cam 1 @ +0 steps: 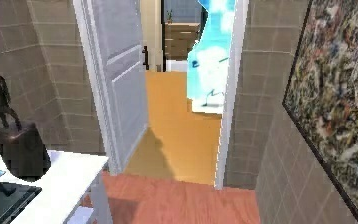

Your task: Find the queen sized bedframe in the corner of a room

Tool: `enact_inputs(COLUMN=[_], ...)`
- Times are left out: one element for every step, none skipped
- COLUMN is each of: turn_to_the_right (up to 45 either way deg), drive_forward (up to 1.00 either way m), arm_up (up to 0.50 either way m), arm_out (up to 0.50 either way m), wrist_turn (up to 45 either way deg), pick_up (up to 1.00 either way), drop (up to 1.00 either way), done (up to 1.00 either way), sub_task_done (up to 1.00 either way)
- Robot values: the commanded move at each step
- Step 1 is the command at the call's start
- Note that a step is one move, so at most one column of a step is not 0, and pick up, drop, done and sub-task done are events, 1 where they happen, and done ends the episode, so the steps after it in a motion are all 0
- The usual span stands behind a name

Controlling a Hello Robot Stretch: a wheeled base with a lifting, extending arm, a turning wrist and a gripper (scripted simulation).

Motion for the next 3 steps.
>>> enact_inputs(turn_to_the_right=[0.0,0.0,-3.0], drive_forward=[1.0,1.0,0.0], arm_up=[0.0,0.0,0.0], arm_out=[0.0,0.0,0.0], wrist_turn=[0.0,0.0,0.0], pick_up=[0.0,0.0,0.0], drop=[0.0,0.0,0.0], done=[0.0,0.0,0.0], sub_task_done=[0.0,0.0,0.0])
